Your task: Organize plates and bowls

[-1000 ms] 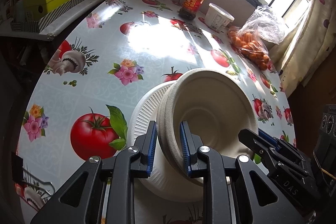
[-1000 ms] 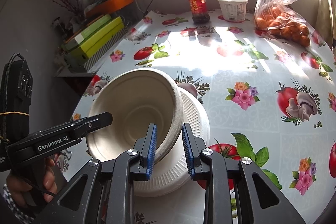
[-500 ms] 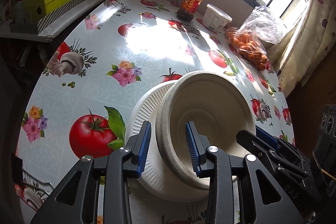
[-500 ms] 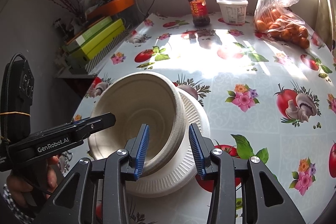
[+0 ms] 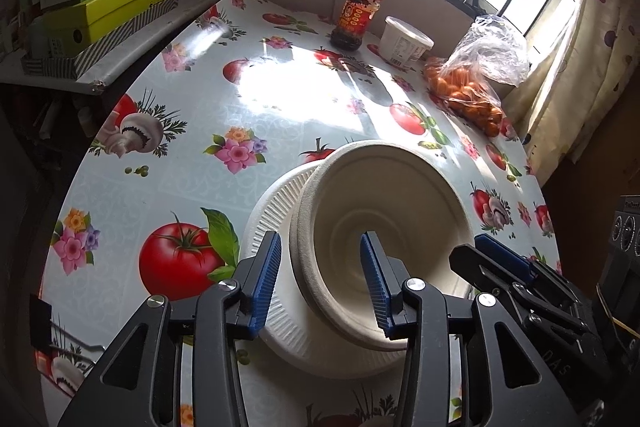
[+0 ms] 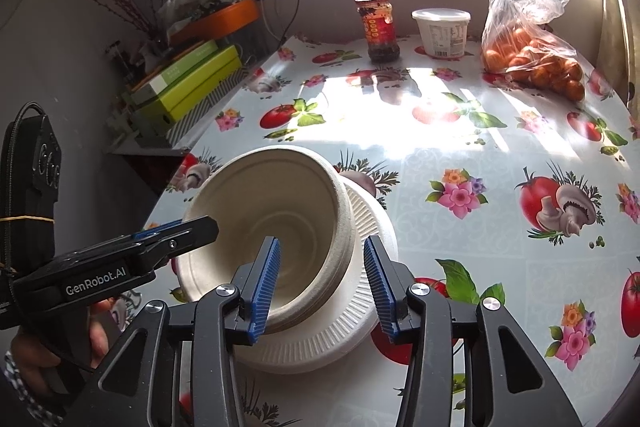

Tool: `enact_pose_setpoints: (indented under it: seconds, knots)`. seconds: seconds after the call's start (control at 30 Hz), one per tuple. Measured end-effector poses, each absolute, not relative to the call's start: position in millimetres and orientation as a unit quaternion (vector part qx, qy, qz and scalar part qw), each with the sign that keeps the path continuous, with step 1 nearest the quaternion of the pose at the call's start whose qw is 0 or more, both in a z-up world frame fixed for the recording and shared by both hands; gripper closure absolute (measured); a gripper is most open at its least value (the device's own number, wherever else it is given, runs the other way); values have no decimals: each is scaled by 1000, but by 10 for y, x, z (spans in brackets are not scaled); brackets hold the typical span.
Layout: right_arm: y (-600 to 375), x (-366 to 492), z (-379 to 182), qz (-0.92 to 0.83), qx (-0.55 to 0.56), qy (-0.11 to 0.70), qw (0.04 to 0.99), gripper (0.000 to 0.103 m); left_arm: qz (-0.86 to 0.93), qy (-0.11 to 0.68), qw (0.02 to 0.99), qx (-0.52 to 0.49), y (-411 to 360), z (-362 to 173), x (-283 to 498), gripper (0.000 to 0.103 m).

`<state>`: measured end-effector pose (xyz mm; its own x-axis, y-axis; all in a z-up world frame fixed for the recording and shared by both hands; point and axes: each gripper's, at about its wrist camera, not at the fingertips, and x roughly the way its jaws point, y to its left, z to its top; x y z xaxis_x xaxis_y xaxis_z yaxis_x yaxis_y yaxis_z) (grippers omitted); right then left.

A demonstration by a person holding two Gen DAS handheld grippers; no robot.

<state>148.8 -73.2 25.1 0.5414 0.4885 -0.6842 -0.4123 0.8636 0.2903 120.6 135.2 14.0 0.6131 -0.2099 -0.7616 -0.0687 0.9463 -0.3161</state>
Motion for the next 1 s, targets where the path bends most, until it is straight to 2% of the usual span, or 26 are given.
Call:
enact_pose_setpoints:
  seconds: [0.57,1.0]
  knots:
    - [-835,1188,371,245,29,360,900,59,-5,398,912,-102,1248,278,856,60]
    - [-1000,811,358,228,4,333,915,52,13,357,933,-53,1189,283,397,60]
